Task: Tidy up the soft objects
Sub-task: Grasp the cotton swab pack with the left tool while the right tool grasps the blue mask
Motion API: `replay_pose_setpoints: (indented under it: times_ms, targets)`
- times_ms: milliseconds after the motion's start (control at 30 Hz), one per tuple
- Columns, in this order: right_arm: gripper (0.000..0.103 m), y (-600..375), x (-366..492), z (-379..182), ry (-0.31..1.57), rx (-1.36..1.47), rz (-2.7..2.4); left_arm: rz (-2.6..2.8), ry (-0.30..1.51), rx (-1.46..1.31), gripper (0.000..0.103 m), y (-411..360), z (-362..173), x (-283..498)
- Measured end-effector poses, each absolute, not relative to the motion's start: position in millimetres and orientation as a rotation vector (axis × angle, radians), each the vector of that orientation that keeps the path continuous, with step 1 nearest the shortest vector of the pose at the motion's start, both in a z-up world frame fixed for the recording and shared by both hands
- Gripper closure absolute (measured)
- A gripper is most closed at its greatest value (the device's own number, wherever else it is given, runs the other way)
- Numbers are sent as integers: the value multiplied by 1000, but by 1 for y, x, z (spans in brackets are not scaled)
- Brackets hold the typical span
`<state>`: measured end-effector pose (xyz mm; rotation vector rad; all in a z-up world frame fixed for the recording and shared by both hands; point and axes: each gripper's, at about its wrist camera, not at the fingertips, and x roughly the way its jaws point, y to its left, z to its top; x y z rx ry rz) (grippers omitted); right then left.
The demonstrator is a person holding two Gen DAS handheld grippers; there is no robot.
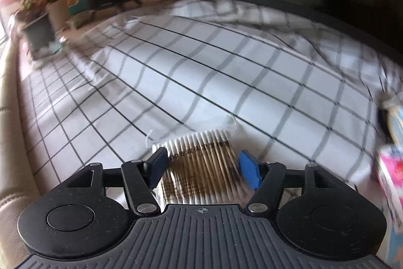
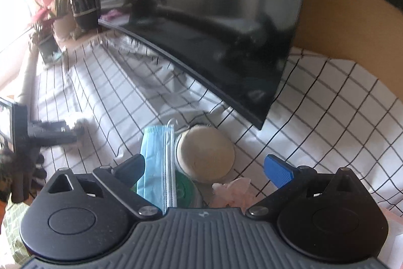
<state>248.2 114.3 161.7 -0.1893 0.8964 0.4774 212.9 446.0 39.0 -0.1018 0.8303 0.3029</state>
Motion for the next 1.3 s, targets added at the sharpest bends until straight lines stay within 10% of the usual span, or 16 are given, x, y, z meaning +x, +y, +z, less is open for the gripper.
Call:
replay_pose_setpoints:
  times_ms: [233,667,1300]
  targets:
    - [6,131,250,150,929,-231,541,356,825,-130,31,458,38,223]
    - [76,154,229,115,966,-310,630,213,784,-126,22,454,34,217]
    - [65,151,221,114,934,-329,627,116,847,-4,23,410,30,197]
